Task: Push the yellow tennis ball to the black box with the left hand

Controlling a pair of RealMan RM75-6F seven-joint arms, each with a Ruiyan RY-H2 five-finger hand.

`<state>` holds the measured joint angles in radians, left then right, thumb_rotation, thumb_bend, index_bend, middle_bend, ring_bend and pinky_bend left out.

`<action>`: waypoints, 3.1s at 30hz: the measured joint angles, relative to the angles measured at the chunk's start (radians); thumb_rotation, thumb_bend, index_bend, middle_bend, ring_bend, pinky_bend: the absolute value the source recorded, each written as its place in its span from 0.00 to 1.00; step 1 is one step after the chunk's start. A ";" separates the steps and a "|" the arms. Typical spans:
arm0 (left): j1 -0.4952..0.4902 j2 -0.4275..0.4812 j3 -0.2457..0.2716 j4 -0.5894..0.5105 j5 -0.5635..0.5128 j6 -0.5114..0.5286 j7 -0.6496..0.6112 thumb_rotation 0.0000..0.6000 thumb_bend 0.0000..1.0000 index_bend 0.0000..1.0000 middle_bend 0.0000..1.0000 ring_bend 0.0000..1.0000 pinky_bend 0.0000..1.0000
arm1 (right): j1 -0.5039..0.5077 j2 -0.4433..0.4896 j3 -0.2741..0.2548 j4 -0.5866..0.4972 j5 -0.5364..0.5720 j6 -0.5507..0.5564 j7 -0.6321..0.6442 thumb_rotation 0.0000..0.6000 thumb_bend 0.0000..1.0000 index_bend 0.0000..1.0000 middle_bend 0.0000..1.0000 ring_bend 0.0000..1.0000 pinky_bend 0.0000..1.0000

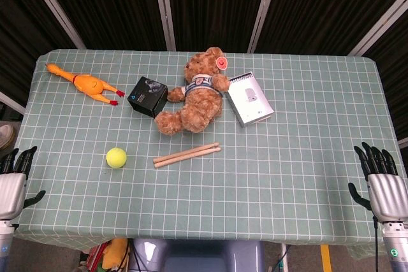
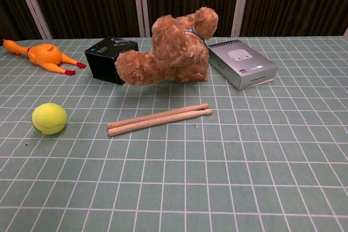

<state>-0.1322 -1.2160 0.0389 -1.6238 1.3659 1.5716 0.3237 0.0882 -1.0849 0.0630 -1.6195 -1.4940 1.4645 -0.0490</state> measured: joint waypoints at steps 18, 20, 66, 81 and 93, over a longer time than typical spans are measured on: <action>-0.044 -0.136 0.009 0.135 0.170 -0.056 -0.044 1.00 0.26 0.45 0.63 0.40 0.61 | -0.007 0.004 -0.009 0.004 -0.024 0.012 0.026 1.00 0.40 0.00 0.00 0.00 0.00; -0.055 -0.176 0.020 0.180 0.191 -0.084 -0.047 1.00 0.27 0.50 0.68 0.43 0.63 | -0.006 0.007 -0.009 0.005 -0.028 0.012 0.034 1.00 0.40 0.00 0.00 0.00 0.00; -0.244 -0.424 -0.068 0.421 0.099 -0.425 0.071 1.00 0.29 0.55 0.69 0.48 0.65 | -0.007 0.034 -0.003 0.012 -0.036 0.023 0.104 1.00 0.40 0.00 0.00 0.00 0.00; -0.300 -0.436 -0.111 0.471 0.070 -0.465 0.058 1.00 0.29 0.52 0.64 0.48 0.49 | -0.012 0.040 0.000 0.016 -0.035 0.031 0.125 1.00 0.40 0.00 0.00 0.00 0.00; -0.367 -0.441 -0.138 0.535 0.040 -0.544 0.019 1.00 0.29 0.52 0.61 0.48 0.47 | -0.015 0.045 0.001 0.016 -0.037 0.038 0.137 1.00 0.40 0.00 0.00 0.00 0.00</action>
<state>-0.4991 -1.6569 -0.0991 -1.0884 1.4058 1.0273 0.3430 0.0733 -1.0397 0.0639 -1.6032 -1.5310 1.5028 0.0885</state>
